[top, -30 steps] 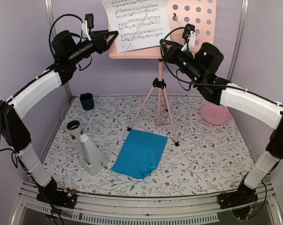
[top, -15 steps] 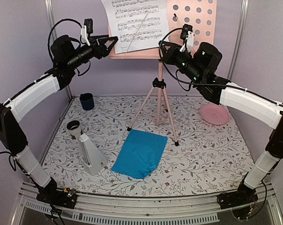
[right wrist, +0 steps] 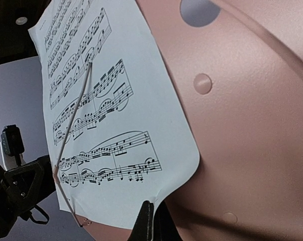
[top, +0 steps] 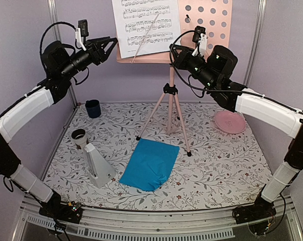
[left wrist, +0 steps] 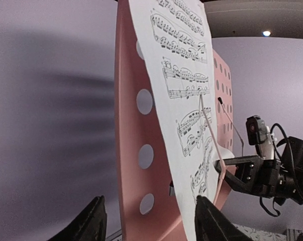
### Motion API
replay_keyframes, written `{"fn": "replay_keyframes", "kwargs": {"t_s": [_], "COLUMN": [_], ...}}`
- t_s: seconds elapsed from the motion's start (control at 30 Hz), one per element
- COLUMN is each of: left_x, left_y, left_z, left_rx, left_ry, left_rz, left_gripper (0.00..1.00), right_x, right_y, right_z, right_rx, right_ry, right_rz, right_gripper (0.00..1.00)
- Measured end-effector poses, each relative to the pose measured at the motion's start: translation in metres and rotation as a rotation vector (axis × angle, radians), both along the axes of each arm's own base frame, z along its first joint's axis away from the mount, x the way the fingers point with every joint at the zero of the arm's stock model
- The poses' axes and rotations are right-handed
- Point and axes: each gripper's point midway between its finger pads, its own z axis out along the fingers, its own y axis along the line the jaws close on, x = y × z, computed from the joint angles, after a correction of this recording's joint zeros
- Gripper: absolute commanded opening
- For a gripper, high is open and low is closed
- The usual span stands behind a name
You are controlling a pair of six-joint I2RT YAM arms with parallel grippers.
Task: Set up the instrument practice props
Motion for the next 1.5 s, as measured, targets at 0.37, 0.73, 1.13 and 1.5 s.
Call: {"fn": "replay_keyframes", "kwargs": {"t_s": [0.37,0.73,1.13,1.5], "left_x": [-0.008,0.0,0.019,0.027], "left_y": [-0.025,-0.031,-0.019,-0.012], "left_z": [-0.023,-0.029,-0.035,-0.041], "left_rx": [-0.006,0.018,0.074,0.109], "left_ry": [0.075,0.083,0.13,0.16], "left_rz": [-0.112,-0.072,0.068,0.14], "left_gripper": [0.43,0.0,0.0,0.0], "right_x": [0.0,-0.003,-0.008,-0.021], "right_y": [0.0,0.004,0.012,0.032], "right_z": [0.0,-0.001,-0.005,-0.04], "right_rx": [-0.006,-0.016,-0.043,-0.039], "right_ry": [-0.003,-0.007,-0.014,0.077], "right_rz": [0.0,0.025,0.074,0.15], "right_gripper": [0.0,0.0,0.0,0.0]}}
